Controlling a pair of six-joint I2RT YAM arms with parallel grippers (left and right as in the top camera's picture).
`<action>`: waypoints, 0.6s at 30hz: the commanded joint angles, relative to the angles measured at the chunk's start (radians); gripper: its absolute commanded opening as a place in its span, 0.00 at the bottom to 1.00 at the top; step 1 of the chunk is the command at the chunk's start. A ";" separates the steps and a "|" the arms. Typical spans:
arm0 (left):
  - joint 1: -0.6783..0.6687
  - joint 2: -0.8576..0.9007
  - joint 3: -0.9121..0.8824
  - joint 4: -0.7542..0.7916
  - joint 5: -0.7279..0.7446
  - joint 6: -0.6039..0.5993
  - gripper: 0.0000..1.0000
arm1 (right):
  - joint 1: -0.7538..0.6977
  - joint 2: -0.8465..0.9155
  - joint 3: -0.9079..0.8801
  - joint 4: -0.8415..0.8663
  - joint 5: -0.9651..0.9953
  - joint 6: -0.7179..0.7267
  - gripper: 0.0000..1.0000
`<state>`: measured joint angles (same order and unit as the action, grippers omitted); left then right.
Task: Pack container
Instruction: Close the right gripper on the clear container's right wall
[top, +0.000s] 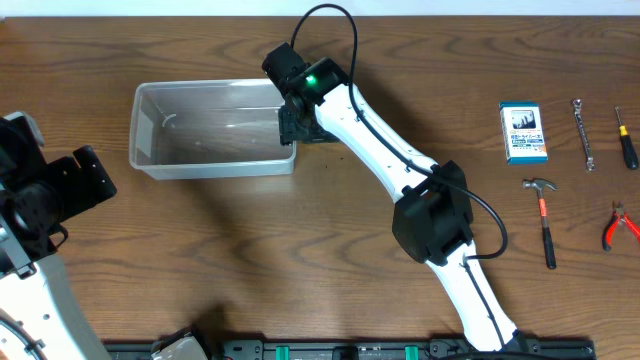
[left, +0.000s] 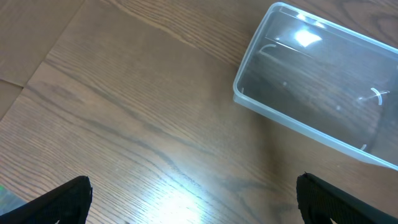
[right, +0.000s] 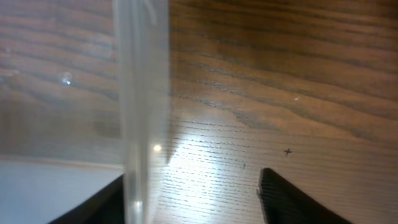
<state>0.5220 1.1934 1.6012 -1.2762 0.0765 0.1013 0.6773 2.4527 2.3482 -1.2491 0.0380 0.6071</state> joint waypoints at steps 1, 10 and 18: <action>0.005 0.004 0.011 -0.003 0.010 -0.009 0.98 | -0.006 0.001 0.018 0.000 0.006 -0.002 0.55; 0.005 0.004 0.011 -0.003 0.010 -0.010 0.98 | -0.007 0.001 0.018 0.001 0.007 -0.002 0.22; 0.005 0.004 0.011 -0.003 0.010 -0.009 0.98 | -0.013 -0.001 0.018 0.011 0.016 -0.002 0.01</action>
<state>0.5220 1.1934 1.6012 -1.2762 0.0761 0.1013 0.6765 2.4527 2.3482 -1.2346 0.0360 0.6037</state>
